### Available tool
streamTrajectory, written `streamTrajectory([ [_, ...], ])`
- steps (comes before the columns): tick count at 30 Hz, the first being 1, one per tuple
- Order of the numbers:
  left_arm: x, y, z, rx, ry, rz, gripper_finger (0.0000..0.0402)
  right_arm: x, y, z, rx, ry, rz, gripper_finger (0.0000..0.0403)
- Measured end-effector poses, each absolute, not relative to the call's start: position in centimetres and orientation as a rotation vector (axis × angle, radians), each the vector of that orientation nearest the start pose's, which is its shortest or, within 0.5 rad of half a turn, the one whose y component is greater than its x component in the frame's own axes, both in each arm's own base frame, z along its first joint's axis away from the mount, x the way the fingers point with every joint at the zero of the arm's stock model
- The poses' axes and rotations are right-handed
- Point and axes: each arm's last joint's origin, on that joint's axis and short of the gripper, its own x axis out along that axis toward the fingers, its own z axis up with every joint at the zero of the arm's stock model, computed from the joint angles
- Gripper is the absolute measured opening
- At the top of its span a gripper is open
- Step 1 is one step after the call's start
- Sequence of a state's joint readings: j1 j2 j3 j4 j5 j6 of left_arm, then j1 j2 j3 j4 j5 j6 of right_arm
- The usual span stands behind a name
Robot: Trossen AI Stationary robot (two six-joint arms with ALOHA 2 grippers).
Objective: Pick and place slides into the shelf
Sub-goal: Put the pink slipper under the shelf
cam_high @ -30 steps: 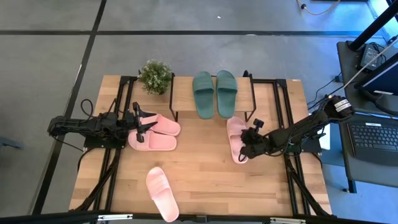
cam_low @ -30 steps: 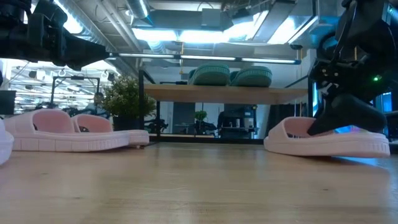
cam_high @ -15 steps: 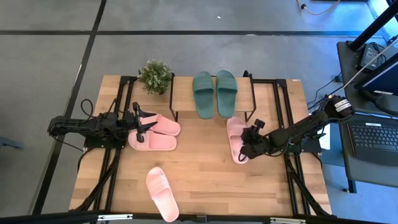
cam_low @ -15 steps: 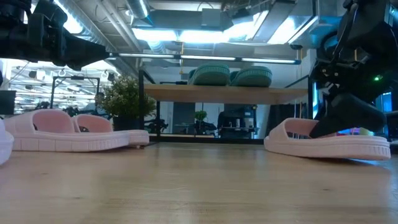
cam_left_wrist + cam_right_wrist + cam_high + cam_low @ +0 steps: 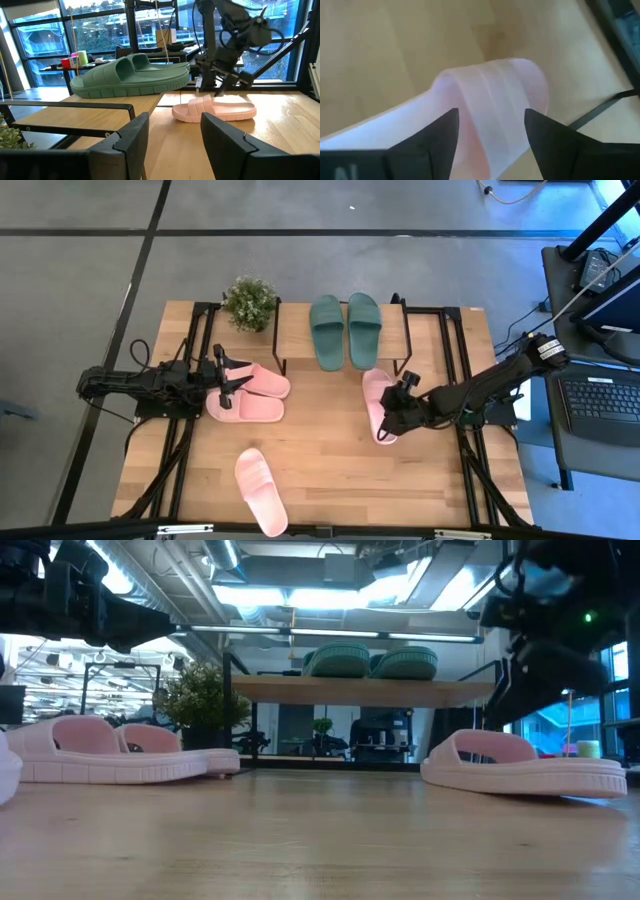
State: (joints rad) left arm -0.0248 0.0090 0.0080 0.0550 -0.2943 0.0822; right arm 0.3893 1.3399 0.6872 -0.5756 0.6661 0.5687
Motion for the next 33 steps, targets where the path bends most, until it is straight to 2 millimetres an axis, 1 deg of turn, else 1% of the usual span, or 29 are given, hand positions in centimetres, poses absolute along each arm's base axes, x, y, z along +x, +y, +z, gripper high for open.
streamTrajectory([
  [3,9.7,0.6,17.1,0.073,-0.042,0.272,0.0173,21.8,7.3,18.7,-0.016,0.981,-0.436,0.0226],
  [4,9.7,0.6,17.1,0.073,-0.042,0.272,0.0173,22.0,7.6,19.1,0.048,1.002,-0.382,0.0226],
  [6,9.7,0.6,17.1,0.073,-0.042,0.272,0.0173,22.3,8.4,19.6,0.188,1.084,-0.215,0.0226],
  [9,9.7,0.6,17.1,0.073,-0.042,0.271,0.0173,22.1,9.4,19.4,0.321,1.17,-0.007,0.0226],
  [11,9.7,0.6,17.1,0.073,-0.042,0.271,0.0173,21.7,10.0,19.1,0.339,1.208,0.054,0.0226],
  [16,9.7,0.6,17.1,0.073,-0.042,0.271,0.0173,21.4,11.0,19.1,0.368,1.193,0.075,0.0226],
  [21,9.7,0.6,17.1,0.073,-0.042,0.271,0.0173,22.1,11.8,19.6,0.392,1.092,0.142,0.0226],
  [24,9.7,0.6,17.1,0.077,-0.042,0.271,0.0173,22.1,12.0,19.4,0.388,1.098,0.145,0.0226],
  [27,9.7,0.6,17.1,0.079,-0.042,0.271,0.0173,22.3,12.2,18.6,0.374,1.133,0.132,0.0226],
  [30,9.7,0.6,17.1,0.08,-0.041,0.271,0.0173,22.8,12.5,17.2,0.361,1.182,0.115,0.0226],
  [33,9.7,0.6,17.1,0.08,-0.042,0.271,0.0173,23.3,12.9,15.9,0.372,1.224,0.145,0.0226],
])
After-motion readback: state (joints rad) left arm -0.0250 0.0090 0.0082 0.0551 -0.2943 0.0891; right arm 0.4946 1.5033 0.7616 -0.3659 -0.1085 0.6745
